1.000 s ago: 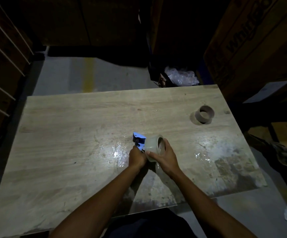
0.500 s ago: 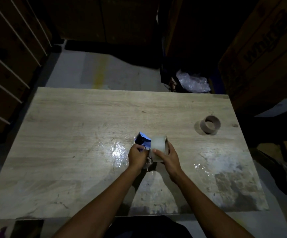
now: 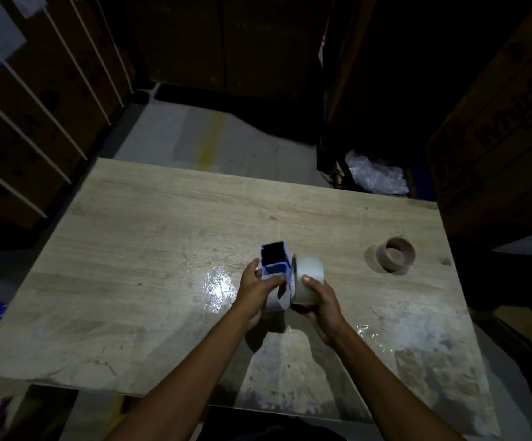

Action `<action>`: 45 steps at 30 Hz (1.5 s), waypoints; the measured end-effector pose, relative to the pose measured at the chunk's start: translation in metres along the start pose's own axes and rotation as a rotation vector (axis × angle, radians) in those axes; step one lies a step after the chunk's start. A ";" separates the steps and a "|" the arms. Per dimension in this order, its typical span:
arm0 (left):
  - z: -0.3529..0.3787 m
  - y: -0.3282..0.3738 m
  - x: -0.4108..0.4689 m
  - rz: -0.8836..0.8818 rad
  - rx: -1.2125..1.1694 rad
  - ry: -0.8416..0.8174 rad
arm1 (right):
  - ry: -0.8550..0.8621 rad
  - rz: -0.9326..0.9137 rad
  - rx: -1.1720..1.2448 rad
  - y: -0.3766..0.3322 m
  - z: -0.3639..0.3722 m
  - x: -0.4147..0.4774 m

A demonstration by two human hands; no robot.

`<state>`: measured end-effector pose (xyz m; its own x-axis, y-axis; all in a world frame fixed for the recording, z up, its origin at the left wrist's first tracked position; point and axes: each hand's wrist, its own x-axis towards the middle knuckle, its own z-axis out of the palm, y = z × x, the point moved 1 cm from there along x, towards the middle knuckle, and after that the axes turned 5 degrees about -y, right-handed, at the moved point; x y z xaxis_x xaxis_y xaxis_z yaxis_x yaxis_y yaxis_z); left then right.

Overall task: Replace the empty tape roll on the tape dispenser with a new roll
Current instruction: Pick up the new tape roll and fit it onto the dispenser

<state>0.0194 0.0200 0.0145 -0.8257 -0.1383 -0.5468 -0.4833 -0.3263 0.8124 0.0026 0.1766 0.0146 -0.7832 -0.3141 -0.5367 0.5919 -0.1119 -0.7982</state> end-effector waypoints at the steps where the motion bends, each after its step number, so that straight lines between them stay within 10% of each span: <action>1: 0.003 0.004 -0.002 0.015 -0.012 -0.010 | -0.017 -0.003 0.001 -0.002 0.001 -0.001; 22: 0.061 0.050 -0.028 0.360 -0.161 0.230 | -0.175 -0.261 -0.285 -0.059 -0.021 -0.036; 35: 0.086 0.054 -0.034 0.283 0.046 0.114 | -0.136 -0.436 -0.475 -0.082 -0.033 -0.059; 45: 0.081 0.058 -0.045 0.266 -0.243 0.122 | -0.123 -0.431 -0.318 -0.095 -0.027 -0.060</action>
<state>0.0047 0.0833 0.1030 -0.8652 -0.3536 -0.3556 -0.1621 -0.4739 0.8655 -0.0118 0.2316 0.1149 -0.9027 -0.4126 -0.1218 0.1203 0.0297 -0.9923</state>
